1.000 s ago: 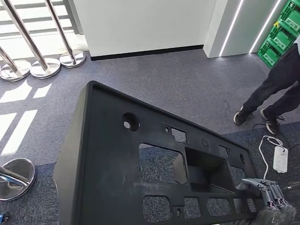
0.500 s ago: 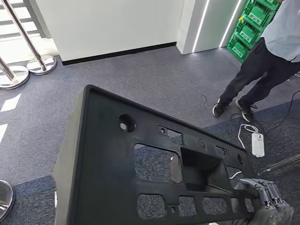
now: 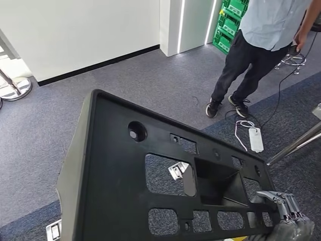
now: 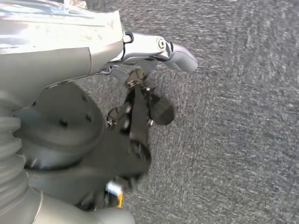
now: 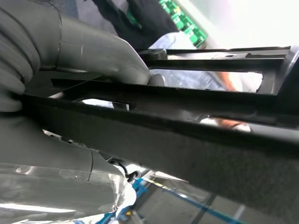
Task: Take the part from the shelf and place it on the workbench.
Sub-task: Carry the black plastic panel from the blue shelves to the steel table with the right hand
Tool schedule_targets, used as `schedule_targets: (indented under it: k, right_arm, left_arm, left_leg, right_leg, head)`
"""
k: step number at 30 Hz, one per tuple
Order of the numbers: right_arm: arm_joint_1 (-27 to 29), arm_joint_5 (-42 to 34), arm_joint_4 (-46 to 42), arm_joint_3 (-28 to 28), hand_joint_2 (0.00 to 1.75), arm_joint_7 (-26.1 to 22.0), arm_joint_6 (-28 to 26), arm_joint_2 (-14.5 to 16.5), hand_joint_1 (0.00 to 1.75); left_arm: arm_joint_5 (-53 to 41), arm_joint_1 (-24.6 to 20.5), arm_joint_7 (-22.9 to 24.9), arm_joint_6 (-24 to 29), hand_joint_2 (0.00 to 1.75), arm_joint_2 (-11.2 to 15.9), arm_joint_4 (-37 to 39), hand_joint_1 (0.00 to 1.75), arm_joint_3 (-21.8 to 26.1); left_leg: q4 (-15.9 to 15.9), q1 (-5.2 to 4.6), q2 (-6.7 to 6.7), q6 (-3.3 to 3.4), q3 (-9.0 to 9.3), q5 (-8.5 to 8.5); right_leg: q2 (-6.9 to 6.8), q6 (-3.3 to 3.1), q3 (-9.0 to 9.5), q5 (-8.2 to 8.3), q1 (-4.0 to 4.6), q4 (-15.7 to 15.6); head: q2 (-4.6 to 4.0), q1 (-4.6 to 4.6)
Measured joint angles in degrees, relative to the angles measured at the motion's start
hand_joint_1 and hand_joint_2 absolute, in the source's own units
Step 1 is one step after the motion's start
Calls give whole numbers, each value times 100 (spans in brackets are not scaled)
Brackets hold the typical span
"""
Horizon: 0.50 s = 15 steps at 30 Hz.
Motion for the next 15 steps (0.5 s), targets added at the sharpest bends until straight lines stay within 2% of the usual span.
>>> schedule_targets:
  k: [1, 2, 3, 4, 5, 6, 7, 8, 9, 11, 12, 13, 15]
  right_arm:
    - [0, -4, 0, 0, 175, -2, 0, 1, 175]
    - [3, -7, 0, -2, 175, -2, 1, 2, 175]
    - [6, -9, 0, -4, 175, -3, 1, 2, 175]
    - [9, -10, 0, -6, 175, -5, 2, 2, 175]
    - [12, -10, 0, -7, 175, -8, 2, 2, 175]
    - [14, -12, 0, -9, 175, -10, 2, 2, 175]
    - [13, -15, -1, -10, 175, -13, 3, 2, 175]
    - [13, -19, -2, -14, 175, -16, 3, 3, 175]
    - [16, -25, -3, -18, 175, -20, 3, 4, 175]
    - [28, -37, -5, -28, 175, -32, 3, 5, 175]
    - [34, -42, -7, -32, 175, -38, 2, 5, 175]
    - [33, -46, -10, -33, 175, -43, 1, 5, 175]
    - [23, -54, -15, -33, 175, -47, 0, 4, 175]
  left_arm:
    - [1, 3, 1, 2, 175, 2, 0, 0, 3]
    - [1, 4, 2, 3, 175, 4, 0, 0, 6]
    - [2, 3, 3, 3, 175, 6, 0, 0, 9]
    - [2, 1, 3, 3, 175, 7, 0, 0, 11]
    - [2, 0, 3, 3, 175, 8, 0, 0, 12]
    - [2, 0, 3, 3, 175, 9, 0, 0, 13]
    - [-1, 1, 3, 4, 175, 10, 0, 0, 14]
    - [-1, 4, 2, 5, 175, 10, 0, 0, 15]
    - [2, 3, 1, 6, 175, 9, 0, 0, 16]
    - [3, -5, -1, 8, 175, 4, 0, 0, 18]
    - [3, -11, -2, 8, 175, -1, 0, 0, 18]
    - [1, -13, -4, 8, 175, -6, 0, 0, 18]
    - [0, -7, -10, 8, 175, -10, 0, 0, 19]
  left_leg:
    - [377, -2, -44, -5, -212, -137]
    - [651, -3, -61, -12, -386, -190]
    - [738, -1, -68, -16, -476, -126]
    - [603, 2, -78, -16, -464, 52]
    - [287, 7, -110, -14, -363, 302]
    - [-58, 17, -199, -4, -228, 506]
    - [-380, 29, -294, 7, -103, 638]
    - [-574, 30, -379, 22, -24, 689]
    - [-647, 22, -430, 43, 11, 666]
    - [-682, 7, -368, 99, 30, 656]
    - [-693, 12, -319, 132, 43, 654]
    - [-706, 23, -263, 166, 59, 652]
    - [-719, 26, -138, 209, 90, 629]
  right_leg:
    - [60, -15, 6, -10, 3, 2]
    - [129, -24, 16, -20, 7, 5]
    - [206, -26, 32, -32, 10, 7]
    - [289, -20, 55, -49, 8, 14]
    - [371, -5, 83, -73, 4, 26]
    - [444, 16, 104, -102, -4, 44]
    - [515, 48, 108, -137, -2, 82]
    - [571, 81, 100, -161, -8, 111]
    - [621, 112, 82, -176, -16, 129]
    - [698, 169, 56, -193, -42, 137]
    - [638, 195, 41, -225, -42, 173]
    - [513, 227, -13, -301, -41, 294]
    - [184, 291, -290, -574, -45, 858]
  head:
    - [0, -4]
    - [0, -4]
    - [0, -4]
    - [0, -4]
    - [0, -4]
    - [1, -2]
    - [1, 0]
    - [1, 3]
    - [1, 3]
    - [0, 2]
    - [0, 5]
    - [0, 13]
    - [1, 26]
